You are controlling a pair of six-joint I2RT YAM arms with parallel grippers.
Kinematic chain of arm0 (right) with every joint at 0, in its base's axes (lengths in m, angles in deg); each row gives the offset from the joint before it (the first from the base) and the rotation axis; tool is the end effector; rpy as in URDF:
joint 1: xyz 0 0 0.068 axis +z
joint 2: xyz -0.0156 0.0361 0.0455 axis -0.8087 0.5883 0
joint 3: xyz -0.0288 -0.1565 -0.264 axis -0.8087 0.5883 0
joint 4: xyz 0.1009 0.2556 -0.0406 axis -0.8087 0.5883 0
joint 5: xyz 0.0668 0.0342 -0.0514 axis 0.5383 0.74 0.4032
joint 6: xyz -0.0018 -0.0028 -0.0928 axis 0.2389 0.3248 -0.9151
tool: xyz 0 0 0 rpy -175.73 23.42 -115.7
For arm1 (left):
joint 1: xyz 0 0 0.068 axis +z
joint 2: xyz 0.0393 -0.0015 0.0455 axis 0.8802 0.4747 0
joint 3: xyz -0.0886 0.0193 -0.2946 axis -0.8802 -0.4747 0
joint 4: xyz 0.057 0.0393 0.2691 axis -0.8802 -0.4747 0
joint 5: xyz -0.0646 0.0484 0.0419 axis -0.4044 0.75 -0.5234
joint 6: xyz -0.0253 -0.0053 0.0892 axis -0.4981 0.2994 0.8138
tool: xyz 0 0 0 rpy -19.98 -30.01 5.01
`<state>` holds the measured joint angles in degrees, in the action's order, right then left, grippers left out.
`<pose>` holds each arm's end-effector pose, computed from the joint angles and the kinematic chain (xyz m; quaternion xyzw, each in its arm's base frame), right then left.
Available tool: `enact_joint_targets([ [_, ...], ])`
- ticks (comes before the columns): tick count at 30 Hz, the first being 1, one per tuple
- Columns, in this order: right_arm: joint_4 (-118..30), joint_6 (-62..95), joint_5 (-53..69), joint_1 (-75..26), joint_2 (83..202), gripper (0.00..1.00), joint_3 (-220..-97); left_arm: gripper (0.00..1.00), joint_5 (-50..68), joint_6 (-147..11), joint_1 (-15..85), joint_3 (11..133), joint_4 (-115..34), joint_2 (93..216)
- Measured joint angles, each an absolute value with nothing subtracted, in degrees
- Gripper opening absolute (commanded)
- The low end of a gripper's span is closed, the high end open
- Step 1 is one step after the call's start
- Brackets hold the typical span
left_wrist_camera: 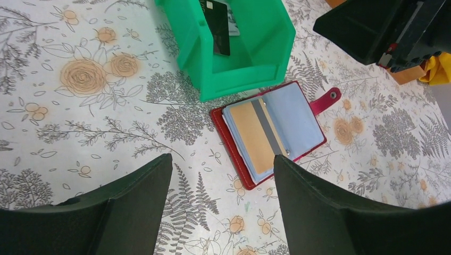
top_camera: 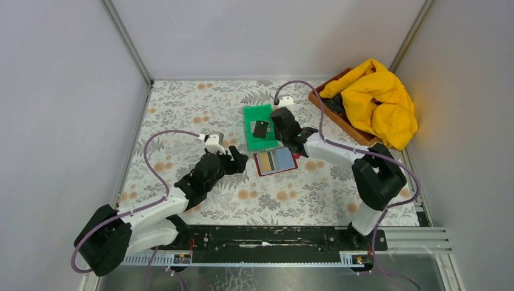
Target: Take the credit cards out of the card holder
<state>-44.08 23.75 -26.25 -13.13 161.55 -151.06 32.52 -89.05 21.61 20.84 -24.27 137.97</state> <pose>0.3665 0.2676 0.2408 -0.0896 0.8564 0.0388 0.5069 0.2094 -0.1473 0.2034 -0.0242 0.8143 -0.2502 0.5232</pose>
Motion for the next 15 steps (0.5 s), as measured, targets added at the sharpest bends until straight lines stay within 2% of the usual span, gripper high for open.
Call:
enact_joint_targets([
  [1, -44.54, 24.10, -26.27, -13.28, 161.13, 0.03, -150.12, 0.77, 32.22, -89.07, 21.61, 20.76, -23.83, 138.41],
  [2, -44.96, 24.69, -26.36, -13.54, 160.80, 0.00, -149.05, 0.77, 31.87, -89.07, 21.61, 20.63, -23.29, 138.74],
  [8, -45.17, 26.64, -26.29, -16.89, 160.69, 0.00, -143.90, 0.77, 30.91, -89.07, 21.61, 20.36, -21.32, 139.24],
  [15, -46.07, 26.94, -22.95, -18.44, 163.89, 0.00, -144.11, 0.77, 30.45, -89.20, 21.61, 19.82, -18.96, 140.29],
])
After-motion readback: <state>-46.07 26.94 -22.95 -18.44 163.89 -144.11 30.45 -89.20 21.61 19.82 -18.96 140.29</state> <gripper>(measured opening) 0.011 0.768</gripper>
